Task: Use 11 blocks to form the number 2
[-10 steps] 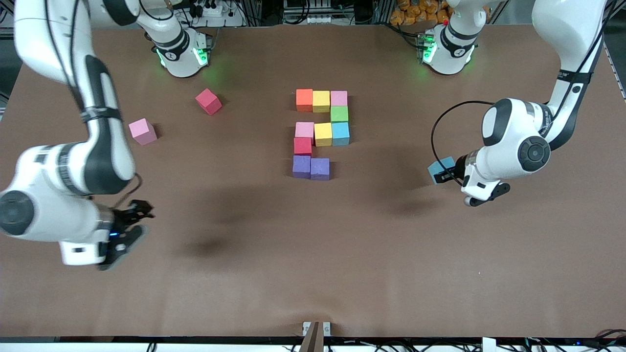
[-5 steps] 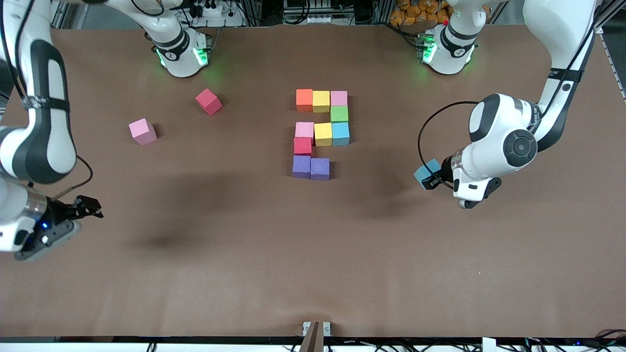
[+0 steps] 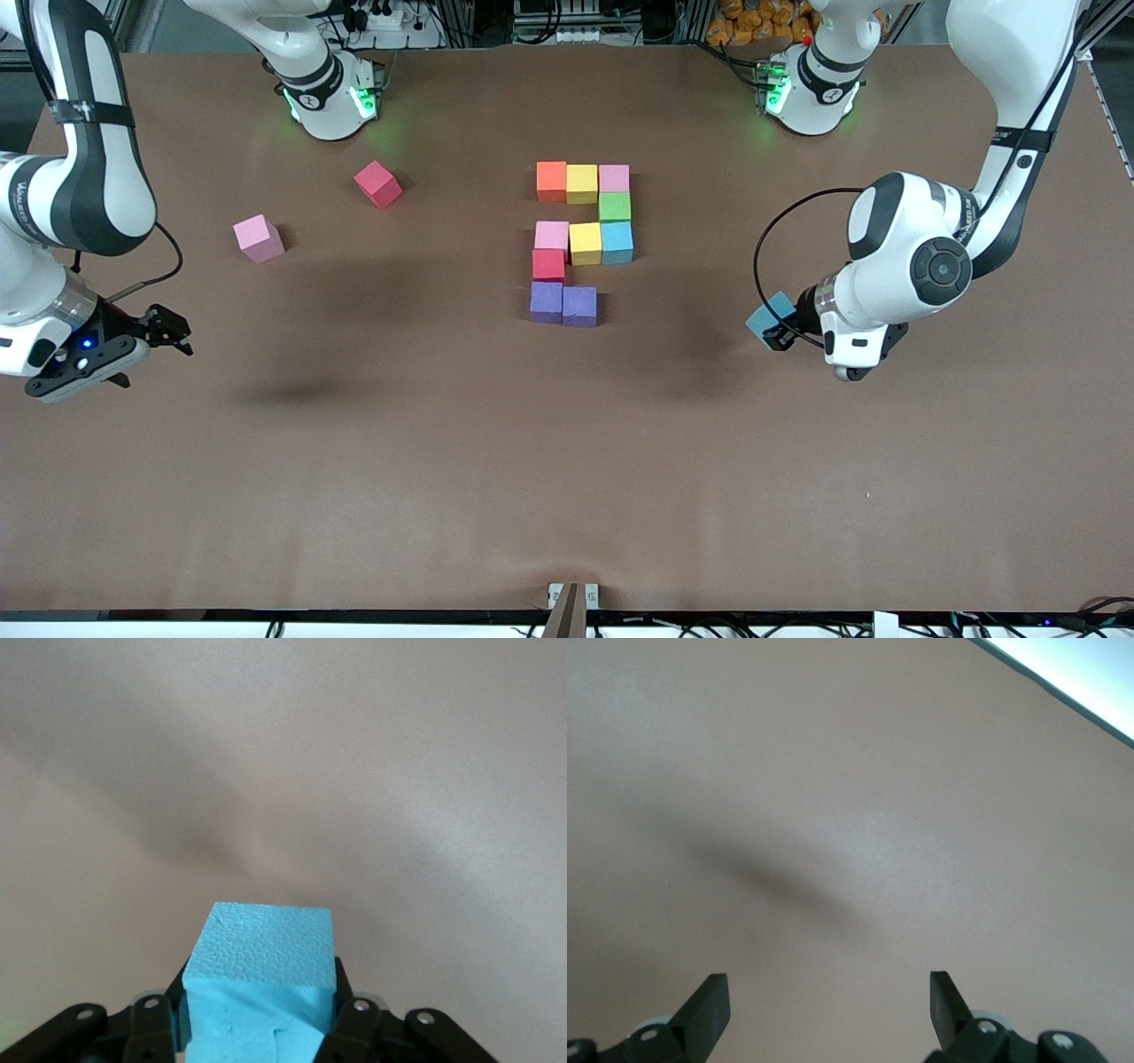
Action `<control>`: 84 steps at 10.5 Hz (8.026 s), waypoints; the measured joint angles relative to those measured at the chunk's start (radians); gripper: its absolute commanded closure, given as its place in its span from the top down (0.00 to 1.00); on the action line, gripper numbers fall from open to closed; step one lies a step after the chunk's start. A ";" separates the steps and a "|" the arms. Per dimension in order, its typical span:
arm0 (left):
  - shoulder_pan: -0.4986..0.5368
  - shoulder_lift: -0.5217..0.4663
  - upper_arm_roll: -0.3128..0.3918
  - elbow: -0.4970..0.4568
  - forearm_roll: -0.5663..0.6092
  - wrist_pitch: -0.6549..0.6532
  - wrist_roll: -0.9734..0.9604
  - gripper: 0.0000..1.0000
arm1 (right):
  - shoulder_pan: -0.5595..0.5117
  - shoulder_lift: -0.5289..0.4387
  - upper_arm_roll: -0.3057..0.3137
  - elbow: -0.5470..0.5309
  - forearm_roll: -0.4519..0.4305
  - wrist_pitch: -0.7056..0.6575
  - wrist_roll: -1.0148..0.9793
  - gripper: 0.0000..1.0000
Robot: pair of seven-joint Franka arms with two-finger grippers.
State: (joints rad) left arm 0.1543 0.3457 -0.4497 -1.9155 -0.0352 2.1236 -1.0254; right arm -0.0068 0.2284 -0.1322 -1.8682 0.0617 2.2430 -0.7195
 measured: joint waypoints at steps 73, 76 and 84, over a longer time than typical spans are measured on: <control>-0.356 0.180 -0.066 0.129 0.236 0.380 -1.407 1.00 | -0.054 -0.276 0.050 0.339 -0.025 -0.670 0.720 1.00; -0.298 0.162 -0.066 0.174 0.236 0.380 -1.257 1.00 | -0.054 -0.276 0.050 0.338 -0.025 -0.713 0.716 1.00; -0.158 0.153 -0.049 0.273 0.241 0.327 -0.480 1.00 | -0.052 -0.273 0.052 0.338 -0.024 -0.741 0.692 1.00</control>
State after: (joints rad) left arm -0.0032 0.4987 -0.4985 -1.6421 0.2053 2.4504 -1.5058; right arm -0.0587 -0.0442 -0.0807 -1.5304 0.0372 1.5017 -0.0280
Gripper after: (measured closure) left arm 0.000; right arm 0.000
